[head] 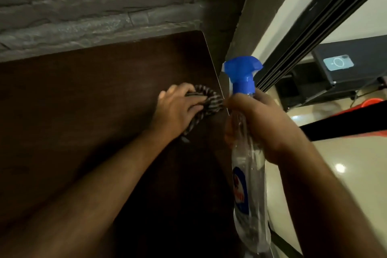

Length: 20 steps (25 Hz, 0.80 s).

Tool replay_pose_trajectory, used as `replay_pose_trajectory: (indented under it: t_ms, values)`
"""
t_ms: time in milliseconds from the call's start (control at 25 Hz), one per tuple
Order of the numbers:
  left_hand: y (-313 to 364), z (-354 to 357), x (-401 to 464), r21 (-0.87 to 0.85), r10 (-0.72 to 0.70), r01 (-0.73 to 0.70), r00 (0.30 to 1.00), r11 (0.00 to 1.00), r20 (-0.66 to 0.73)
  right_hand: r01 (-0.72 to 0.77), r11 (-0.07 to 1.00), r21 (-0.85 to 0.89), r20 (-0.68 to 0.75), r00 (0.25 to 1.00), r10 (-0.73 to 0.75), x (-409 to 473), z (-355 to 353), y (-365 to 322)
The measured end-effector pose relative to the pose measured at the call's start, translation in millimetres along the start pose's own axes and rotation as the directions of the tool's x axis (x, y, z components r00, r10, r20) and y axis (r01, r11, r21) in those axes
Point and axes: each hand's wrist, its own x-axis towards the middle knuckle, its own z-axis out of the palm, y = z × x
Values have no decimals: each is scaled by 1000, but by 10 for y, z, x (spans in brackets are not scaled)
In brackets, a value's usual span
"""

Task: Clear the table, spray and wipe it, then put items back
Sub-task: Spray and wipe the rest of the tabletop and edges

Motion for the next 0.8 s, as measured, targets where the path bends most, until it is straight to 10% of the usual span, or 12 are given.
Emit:
replay_pose_trajectory:
  t_ms: [240, 520, 800]
  values:
    - [-433, -128, 1041, 16, -337, 343, 929, 939, -153, -53, 997, -52, -43, 998, 50, -71, 11, 135]
    - [86, -53, -262, -34, 81, -79, 995, 996, 50, -56, 998, 38, -26, 998, 57, -248, -3, 196]
    - [-224, -257, 674, 69, -256, 257, 966, 964, -25, -28, 999, -24, -1, 1000, 28, -335, 79, 247]
